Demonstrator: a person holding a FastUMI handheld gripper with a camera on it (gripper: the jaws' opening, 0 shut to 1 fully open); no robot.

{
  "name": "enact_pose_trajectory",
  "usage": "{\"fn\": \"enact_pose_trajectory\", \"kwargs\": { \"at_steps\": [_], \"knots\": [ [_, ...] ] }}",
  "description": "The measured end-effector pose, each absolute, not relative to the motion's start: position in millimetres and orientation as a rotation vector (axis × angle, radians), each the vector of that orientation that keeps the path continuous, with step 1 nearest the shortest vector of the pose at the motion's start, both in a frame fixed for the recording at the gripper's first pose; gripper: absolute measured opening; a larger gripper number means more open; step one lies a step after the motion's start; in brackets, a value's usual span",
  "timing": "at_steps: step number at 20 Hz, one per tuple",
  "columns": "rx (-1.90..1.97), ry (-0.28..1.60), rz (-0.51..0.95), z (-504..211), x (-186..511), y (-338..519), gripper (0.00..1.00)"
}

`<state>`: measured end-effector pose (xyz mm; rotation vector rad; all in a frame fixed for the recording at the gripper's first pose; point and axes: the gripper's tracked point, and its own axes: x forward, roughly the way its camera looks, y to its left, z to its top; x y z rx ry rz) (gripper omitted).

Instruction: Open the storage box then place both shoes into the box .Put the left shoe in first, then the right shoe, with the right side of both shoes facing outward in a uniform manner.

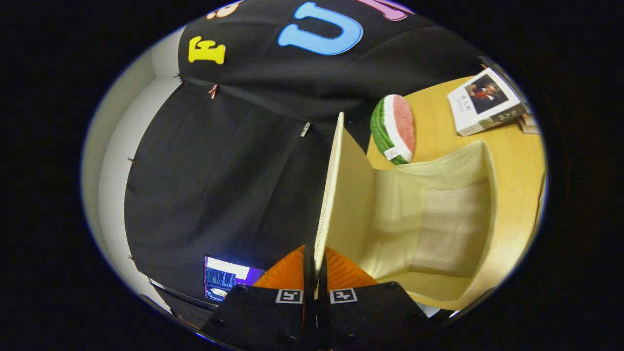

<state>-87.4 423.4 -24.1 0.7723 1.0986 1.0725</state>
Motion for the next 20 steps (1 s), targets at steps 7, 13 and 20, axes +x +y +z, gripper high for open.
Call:
{"fn": "enact_pose_trajectory", "kwargs": {
  "at_steps": [7,13,20],
  "knots": [
    [0.719,1.123,1.04,-53,-123,542,0.05],
    [0.638,1.087,0.989,-79,-130,570,0.09],
    [0.53,0.88,0.929,-68,-87,497,0.98]
  ]
}}
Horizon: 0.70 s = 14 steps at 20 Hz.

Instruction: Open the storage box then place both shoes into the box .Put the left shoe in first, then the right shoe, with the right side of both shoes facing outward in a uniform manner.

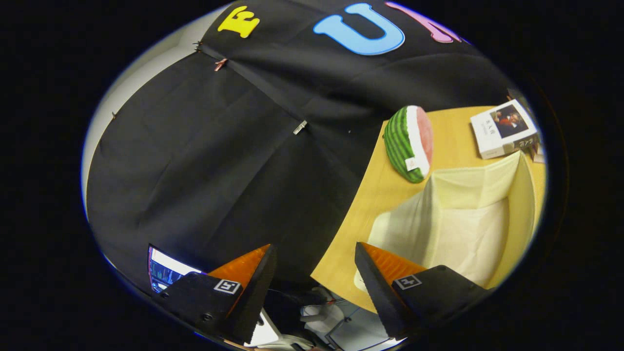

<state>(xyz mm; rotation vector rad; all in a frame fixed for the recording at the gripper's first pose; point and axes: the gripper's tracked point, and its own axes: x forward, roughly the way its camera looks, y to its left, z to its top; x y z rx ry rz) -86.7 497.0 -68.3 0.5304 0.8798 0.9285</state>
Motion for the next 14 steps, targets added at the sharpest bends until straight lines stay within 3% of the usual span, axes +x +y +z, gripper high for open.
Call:
{"fn": "enact_pose_trajectory", "kwargs": {
  "at_steps": [7,14],
  "knots": [
    [0.379,0.644,0.7,-56,-17,324,0.98],
    [0.259,0.69,0.345,-143,22,123,0.98]
  ]
}}
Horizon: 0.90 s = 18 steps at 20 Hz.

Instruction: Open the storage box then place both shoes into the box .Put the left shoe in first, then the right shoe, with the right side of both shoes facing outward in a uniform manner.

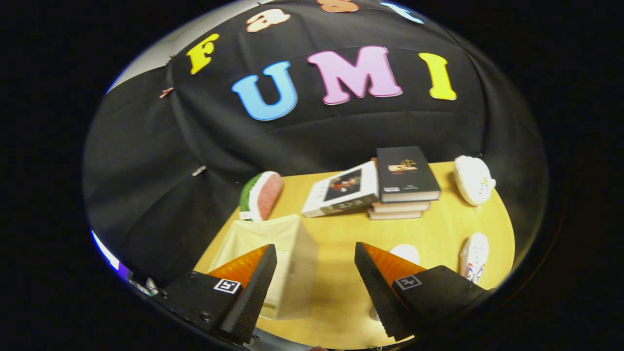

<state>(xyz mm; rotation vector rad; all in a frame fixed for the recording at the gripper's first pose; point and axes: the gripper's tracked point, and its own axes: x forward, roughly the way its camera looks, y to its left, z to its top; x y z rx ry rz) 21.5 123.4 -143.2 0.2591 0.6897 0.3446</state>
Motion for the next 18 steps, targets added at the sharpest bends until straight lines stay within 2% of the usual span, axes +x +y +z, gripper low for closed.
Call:
{"fn": "enact_pose_trajectory", "kwargs": {
  "at_steps": [3,7,18],
  "knots": [
    [0.241,0.775,0.242,-192,22,65,0.98],
    [0.151,0.884,0.206,-252,8,18,0.98],
    [0.088,1.099,0.312,-378,-1,20,0.99]
  ]
}}
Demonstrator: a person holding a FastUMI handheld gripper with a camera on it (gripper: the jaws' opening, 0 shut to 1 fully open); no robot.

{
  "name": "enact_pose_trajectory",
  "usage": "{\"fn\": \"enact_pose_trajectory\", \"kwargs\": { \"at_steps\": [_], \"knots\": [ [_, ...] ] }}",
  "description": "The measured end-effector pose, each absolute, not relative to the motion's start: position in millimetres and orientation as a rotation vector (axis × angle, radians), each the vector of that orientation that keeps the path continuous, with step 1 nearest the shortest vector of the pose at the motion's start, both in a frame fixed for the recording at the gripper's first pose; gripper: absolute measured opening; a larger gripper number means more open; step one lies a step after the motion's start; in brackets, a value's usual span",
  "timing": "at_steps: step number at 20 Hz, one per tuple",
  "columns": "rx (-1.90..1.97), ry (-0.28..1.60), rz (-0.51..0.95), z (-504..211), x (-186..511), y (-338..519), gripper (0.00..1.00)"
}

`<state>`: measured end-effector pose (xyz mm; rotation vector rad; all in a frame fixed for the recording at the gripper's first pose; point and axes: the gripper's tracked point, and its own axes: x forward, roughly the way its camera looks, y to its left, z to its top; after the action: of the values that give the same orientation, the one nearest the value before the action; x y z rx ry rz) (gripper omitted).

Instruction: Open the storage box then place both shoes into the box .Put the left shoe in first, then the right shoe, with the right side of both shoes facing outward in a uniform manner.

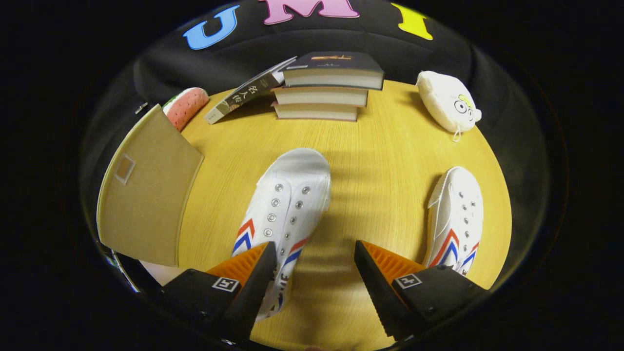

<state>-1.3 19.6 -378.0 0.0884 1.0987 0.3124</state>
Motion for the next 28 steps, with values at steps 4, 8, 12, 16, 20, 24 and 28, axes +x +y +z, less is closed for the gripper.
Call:
{"fn": "enact_pose_trajectory", "kwargs": {
  "at_steps": [4,8,12,16,20,24,28],
  "knots": [
    [0.262,1.157,0.364,-379,-7,36,0.81],
    [0.328,1.193,0.368,-378,-8,45,0.27],
    [0.428,1.242,0.36,-377,-8,42,0.09],
    [0.438,1.216,0.372,-372,-7,43,0.05],
    [0.456,1.2,0.409,-352,-16,50,0.05],
    [0.504,1.167,0.361,-321,-17,51,0.05],
    [0.559,1.122,0.311,-274,-20,57,0.05]
  ]
}}
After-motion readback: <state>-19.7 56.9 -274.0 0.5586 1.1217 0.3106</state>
